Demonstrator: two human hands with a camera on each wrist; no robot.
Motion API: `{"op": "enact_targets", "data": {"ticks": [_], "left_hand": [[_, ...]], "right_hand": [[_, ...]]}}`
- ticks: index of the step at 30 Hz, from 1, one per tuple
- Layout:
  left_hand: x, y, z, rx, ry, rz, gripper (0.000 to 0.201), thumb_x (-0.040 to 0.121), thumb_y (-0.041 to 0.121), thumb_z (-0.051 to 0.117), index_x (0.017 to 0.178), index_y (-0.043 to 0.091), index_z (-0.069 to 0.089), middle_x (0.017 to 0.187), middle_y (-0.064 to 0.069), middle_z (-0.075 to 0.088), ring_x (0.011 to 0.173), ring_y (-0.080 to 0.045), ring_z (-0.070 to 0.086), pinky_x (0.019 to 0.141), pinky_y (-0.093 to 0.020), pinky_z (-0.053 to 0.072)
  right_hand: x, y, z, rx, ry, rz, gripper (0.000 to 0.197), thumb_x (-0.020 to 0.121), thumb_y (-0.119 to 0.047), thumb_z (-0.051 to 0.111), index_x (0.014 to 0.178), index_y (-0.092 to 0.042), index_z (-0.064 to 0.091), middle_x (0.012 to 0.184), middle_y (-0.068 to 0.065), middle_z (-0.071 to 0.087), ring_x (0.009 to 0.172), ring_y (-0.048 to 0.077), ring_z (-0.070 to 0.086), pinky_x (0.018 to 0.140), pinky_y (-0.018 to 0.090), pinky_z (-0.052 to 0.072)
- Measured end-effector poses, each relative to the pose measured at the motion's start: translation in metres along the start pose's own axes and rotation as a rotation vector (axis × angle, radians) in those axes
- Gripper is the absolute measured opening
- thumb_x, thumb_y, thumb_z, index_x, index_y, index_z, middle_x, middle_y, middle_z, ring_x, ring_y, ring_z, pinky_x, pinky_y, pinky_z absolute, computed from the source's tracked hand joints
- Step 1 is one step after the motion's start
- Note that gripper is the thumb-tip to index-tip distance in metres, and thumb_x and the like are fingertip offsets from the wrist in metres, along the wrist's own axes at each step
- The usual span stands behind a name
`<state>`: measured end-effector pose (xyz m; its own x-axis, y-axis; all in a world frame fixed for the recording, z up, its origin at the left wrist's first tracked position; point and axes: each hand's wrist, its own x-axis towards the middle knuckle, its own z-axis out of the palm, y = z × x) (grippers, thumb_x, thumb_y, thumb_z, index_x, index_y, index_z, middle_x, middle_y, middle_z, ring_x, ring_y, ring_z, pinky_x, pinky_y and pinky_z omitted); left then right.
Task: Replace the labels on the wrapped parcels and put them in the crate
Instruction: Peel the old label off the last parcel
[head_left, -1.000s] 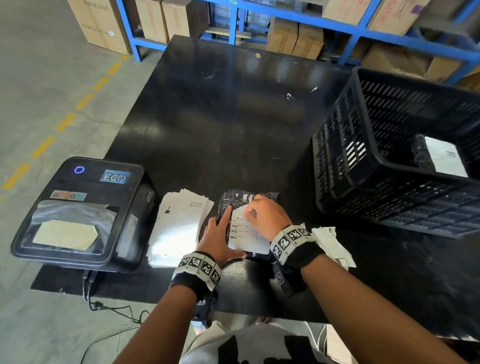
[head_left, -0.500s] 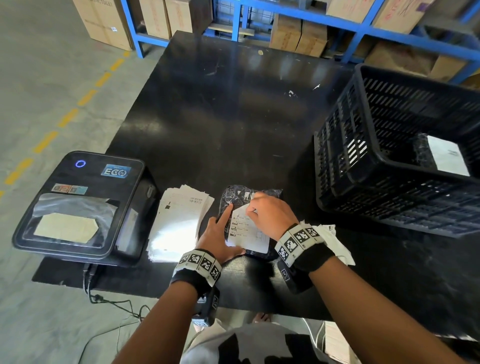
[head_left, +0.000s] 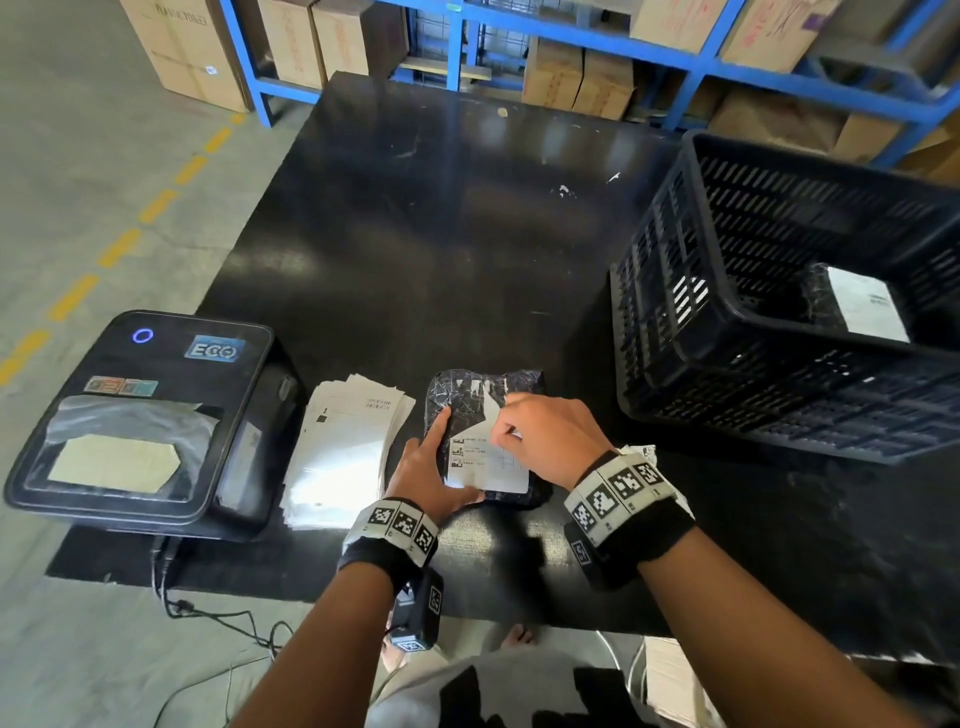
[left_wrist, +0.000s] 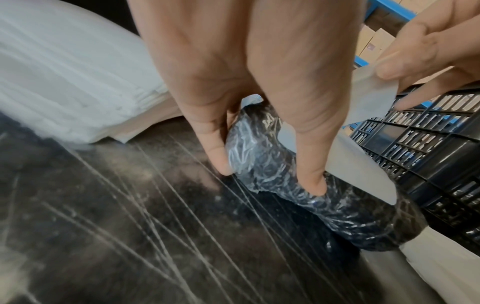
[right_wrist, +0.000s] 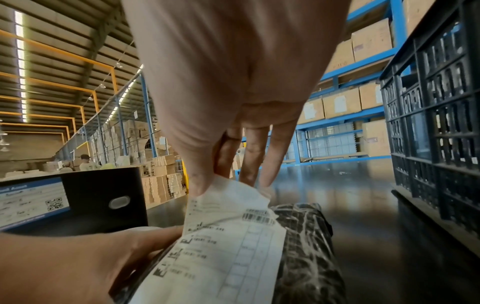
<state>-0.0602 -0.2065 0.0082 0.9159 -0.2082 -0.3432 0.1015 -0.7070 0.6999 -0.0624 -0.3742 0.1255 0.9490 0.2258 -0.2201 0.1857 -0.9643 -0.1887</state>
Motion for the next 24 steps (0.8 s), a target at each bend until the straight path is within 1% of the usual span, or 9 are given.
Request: {"op": "enact_targets", "data": {"ticks": [2,7,10,12,16,19,21,23,24], "left_hand": [[0.0,0.0,0.0,-0.005,0.001,-0.005,0.122,0.059,0.037,0.087,0.148,0.045,0.003,0.112,-0.004,0.046,0.105,-0.022,0.052,0.093,-0.03,0.043],[0.001,0.001,0.0,-0.028,-0.006,-0.009,0.123,0.059,0.036,0.088,0.148,0.045,0.004,0.111,-0.004,0.046,0.105,-0.022,0.051,0.095,-0.03,0.041],[0.002,0.001,0.0,-0.03,-0.019,-0.014,0.123,0.058,0.035,0.088,0.147,0.047,0.003,0.111,-0.005,0.046,0.106,-0.023,0.051,0.097,-0.032,0.041],[0.003,0.002,-0.001,-0.027,-0.024,-0.022,0.124,0.058,0.035,0.088,0.147,0.046,0.002,0.113,-0.006,0.047,0.107,-0.025,0.052,0.098,-0.034,0.041],[0.003,0.003,-0.001,-0.021,-0.023,-0.029,0.125,0.057,0.035,0.089,0.148,0.043,0.003,0.116,-0.007,0.048,0.11,-0.024,0.051,0.1,-0.035,0.04],[0.004,0.005,0.0,-0.025,-0.034,-0.038,0.126,0.057,0.033,0.089,0.149,0.041,0.003,0.117,-0.007,0.048,0.111,-0.023,0.05,0.1,-0.035,0.04],[0.005,0.005,-0.001,-0.022,-0.033,-0.041,0.126,0.057,0.033,0.089,0.149,0.041,0.003,0.117,-0.007,0.047,0.111,-0.024,0.051,0.1,-0.034,0.04],[0.005,0.005,0.0,-0.02,-0.033,-0.043,0.127,0.057,0.033,0.089,0.149,0.04,0.003,0.118,-0.007,0.048,0.112,-0.023,0.05,0.101,-0.035,0.04],[0.005,0.004,0.0,-0.02,-0.033,-0.045,0.127,0.056,0.034,0.089,0.149,0.04,0.003,0.12,-0.007,0.048,0.113,-0.023,0.05,0.101,-0.035,0.04]], "right_hand": [[-0.005,0.0,0.0,-0.004,-0.014,-0.008,0.021,0.088,-0.019,0.051,0.075,-0.018,0.067,0.086,-0.004,0.058,0.07,0.014,0.059,0.063,0.032,0.048],[-0.012,0.004,-0.003,0.032,0.004,-0.006,0.02,0.089,-0.024,0.053,0.076,-0.02,0.068,0.087,-0.007,0.06,0.072,0.01,0.06,0.066,0.029,0.048],[-0.013,0.01,-0.007,0.061,-0.016,0.007,0.021,0.09,-0.032,0.054,0.081,-0.026,0.072,0.088,-0.01,0.06,0.075,0.008,0.058,0.064,0.026,0.04],[-0.013,0.012,-0.008,0.053,-0.011,-0.001,0.022,0.091,-0.034,0.053,0.082,-0.027,0.073,0.088,-0.009,0.059,0.076,0.01,0.059,0.064,0.028,0.041],[-0.012,0.02,-0.008,0.112,0.042,-0.017,0.023,0.097,-0.032,0.049,0.102,-0.032,0.072,0.105,-0.012,0.063,0.088,0.01,0.061,0.072,0.027,0.045],[-0.004,0.02,-0.007,0.13,0.082,-0.031,0.031,0.098,-0.031,0.049,0.127,-0.035,0.061,0.122,-0.014,0.058,0.099,0.012,0.06,0.077,0.023,0.038],[0.006,0.015,-0.007,0.088,0.082,-0.043,0.039,0.098,-0.029,0.05,0.137,-0.033,0.051,0.13,-0.012,0.054,0.105,0.015,0.059,0.081,0.024,0.04],[0.016,0.012,-0.006,0.046,0.071,-0.06,0.053,0.098,-0.026,0.052,0.148,-0.03,0.035,0.138,-0.007,0.052,0.124,0.018,0.052,0.097,0.032,0.041],[0.02,0.01,-0.008,0.064,0.054,-0.056,0.063,0.097,-0.025,0.054,0.152,-0.029,0.023,0.141,-0.004,0.051,0.136,0.018,0.042,0.107,0.036,0.036]]}}
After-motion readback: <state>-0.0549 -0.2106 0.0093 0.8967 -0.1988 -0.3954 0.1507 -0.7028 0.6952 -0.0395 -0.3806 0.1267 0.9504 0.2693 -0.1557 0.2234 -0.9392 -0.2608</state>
